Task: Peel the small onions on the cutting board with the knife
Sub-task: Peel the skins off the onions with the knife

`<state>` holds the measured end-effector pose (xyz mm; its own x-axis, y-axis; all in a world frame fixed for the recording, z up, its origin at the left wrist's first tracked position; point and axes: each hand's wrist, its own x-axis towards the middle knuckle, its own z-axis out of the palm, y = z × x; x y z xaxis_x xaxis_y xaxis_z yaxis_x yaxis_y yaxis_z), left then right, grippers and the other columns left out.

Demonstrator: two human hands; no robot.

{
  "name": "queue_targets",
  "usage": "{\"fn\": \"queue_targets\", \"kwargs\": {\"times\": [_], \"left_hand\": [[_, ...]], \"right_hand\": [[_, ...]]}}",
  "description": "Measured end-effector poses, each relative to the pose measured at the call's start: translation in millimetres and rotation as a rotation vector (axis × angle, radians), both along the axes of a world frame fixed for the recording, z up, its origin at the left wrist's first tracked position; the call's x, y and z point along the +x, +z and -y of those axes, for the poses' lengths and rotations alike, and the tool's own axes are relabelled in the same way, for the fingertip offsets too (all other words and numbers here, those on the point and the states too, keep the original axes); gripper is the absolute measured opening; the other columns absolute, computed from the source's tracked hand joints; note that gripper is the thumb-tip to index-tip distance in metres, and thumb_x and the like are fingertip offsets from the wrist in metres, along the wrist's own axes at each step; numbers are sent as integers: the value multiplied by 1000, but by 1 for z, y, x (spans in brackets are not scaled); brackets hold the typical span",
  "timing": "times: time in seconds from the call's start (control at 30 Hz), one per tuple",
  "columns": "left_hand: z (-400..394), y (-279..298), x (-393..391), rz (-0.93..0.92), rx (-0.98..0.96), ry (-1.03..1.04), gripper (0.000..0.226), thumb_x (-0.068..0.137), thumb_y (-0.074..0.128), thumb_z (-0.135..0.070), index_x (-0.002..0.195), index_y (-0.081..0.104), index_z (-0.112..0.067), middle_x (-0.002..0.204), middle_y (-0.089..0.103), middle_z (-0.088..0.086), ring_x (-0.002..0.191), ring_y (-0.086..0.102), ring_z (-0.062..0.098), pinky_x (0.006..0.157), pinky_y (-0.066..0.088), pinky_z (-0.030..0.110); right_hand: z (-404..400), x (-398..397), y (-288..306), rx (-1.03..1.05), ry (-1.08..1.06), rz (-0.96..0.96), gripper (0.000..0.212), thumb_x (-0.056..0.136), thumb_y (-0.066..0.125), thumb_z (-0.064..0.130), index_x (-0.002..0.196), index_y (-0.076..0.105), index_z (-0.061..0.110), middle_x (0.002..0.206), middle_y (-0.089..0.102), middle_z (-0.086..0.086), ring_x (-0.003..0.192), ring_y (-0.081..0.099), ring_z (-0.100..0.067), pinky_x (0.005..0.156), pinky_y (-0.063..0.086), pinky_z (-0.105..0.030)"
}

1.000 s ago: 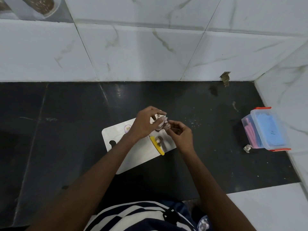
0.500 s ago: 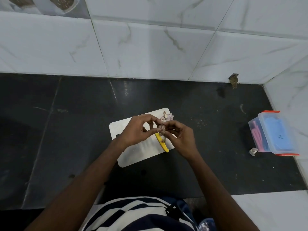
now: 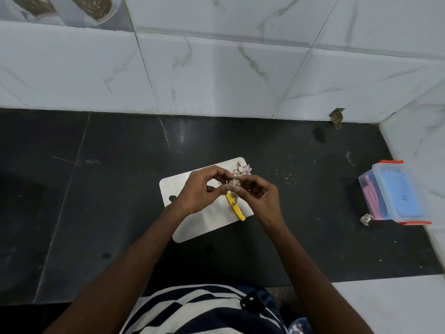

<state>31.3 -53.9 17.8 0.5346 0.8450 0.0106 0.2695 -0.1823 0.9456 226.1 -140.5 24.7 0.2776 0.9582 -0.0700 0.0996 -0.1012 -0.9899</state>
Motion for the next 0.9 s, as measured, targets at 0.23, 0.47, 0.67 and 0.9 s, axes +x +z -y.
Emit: {"fn": "queue_targets", "kwargs": {"times": [0.23, 0.47, 0.67, 0.9], "left_hand": [[2, 1, -1, -16, 33, -30, 24, 96, 81, -20, 119, 76, -19, 112, 75, -9, 104, 74, 12, 76, 65, 23], [4, 1, 1, -17, 37, -26, 23, 96, 82, -21, 118, 77, -19, 111, 74, -13, 102, 72, 10, 74, 62, 17], [5, -1, 0, -14, 36, -9, 22, 95, 82, -21, 117, 77, -18, 111, 74, -12, 102, 72, 9, 72, 60, 14], [7, 0, -1, -18, 77, 0, 23, 94, 83, -21, 116, 77, -19, 109, 73, -17, 101, 71, 4, 75, 56, 11]], "right_hand": [[-1, 5, 2, -15, 23, 90, 28, 85, 91, 14, 112, 82, 11, 104, 82, -5, 97, 80, -26, 87, 65, -56], [0, 5, 4, -22, 14, 110, 27, 83, 92, 14, 107, 79, 10, 93, 82, -8, 90, 81, -27, 83, 66, -54], [1, 3, 4, -16, 22, 154, 30, 83, 93, 23, 107, 79, 14, 92, 83, -5, 90, 82, -23, 83, 66, -53], [1, 3, 7, -6, 33, 168, 29, 83, 94, 22, 107, 80, 13, 99, 82, -3, 93, 81, -22, 83, 67, -51]]}}
